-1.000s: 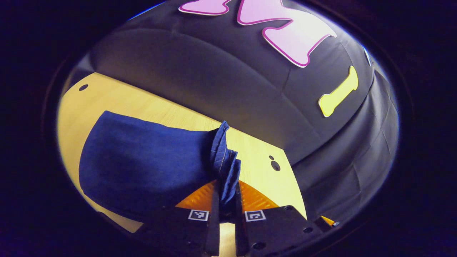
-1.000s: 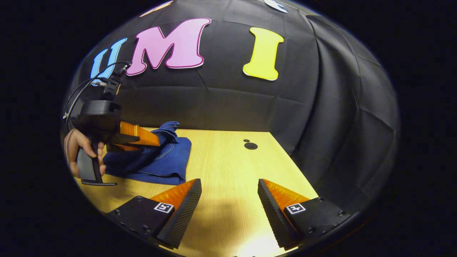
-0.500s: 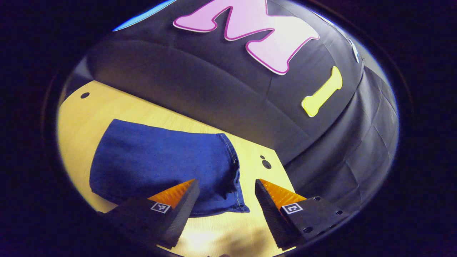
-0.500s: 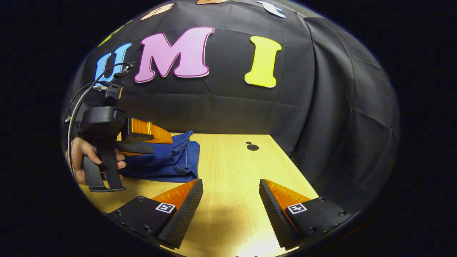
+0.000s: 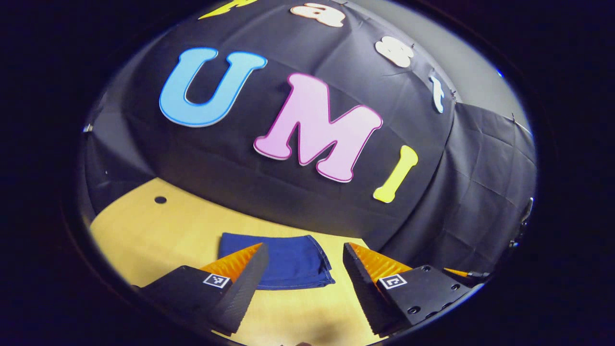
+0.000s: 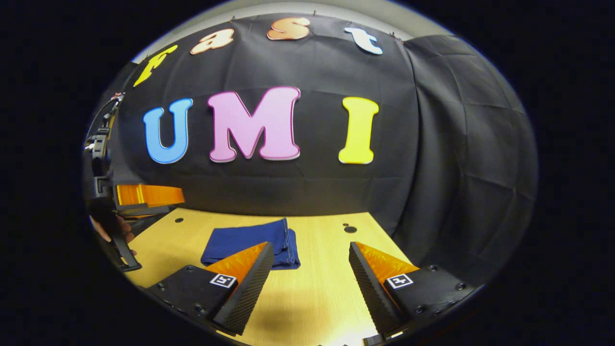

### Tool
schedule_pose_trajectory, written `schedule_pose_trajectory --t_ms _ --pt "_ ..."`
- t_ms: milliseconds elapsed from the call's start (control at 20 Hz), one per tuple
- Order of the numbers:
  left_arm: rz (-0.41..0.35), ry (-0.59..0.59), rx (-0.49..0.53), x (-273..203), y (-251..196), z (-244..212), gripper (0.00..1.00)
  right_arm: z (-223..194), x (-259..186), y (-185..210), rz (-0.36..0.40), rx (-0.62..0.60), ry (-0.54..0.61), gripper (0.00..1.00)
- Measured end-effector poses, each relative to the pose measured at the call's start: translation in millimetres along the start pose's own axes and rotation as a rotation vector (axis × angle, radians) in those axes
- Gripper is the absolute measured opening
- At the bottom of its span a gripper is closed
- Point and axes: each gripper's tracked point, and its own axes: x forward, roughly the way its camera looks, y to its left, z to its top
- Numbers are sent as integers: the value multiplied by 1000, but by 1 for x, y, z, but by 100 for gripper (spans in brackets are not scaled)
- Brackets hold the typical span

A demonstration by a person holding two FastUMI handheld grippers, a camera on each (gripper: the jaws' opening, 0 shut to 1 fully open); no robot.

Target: Grasp the waist and the cuffs of the jeans and fold them to make the two legs overlap; first hold the waist and fold one-third of the jeans toward the cuffs, then hold the cuffs and fold the remaining one-third in the same direction to finish folding.

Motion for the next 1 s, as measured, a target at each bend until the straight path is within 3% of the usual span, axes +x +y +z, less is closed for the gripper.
schedule_pose_trajectory --t_ms 150,200,250,350,400,700,1000 --pt "29 -104 65 -52 12 44 96 46 -30 20 21 -23 -81 96" --pt "40 -133 77 -72 17 55 96 59 -40 24 24 -27 -112 92" --pt "56 -153 93 -91 23 59 96 72 -50 28 26 -29 -144 96" --pt "111 -171 142 -124 40 62 96 92 -71 38 30 -26 -196 93" --pt "143 -167 168 -139 51 60 96 96 -82 41 32 -20 -209 96" --pt "186 -138 253 -195 65 36 96 87 -129 58 41 -6 -276 96" --pt "197 -131 270 -206 48 30 96 70 -120 87 142 44 -212 96"
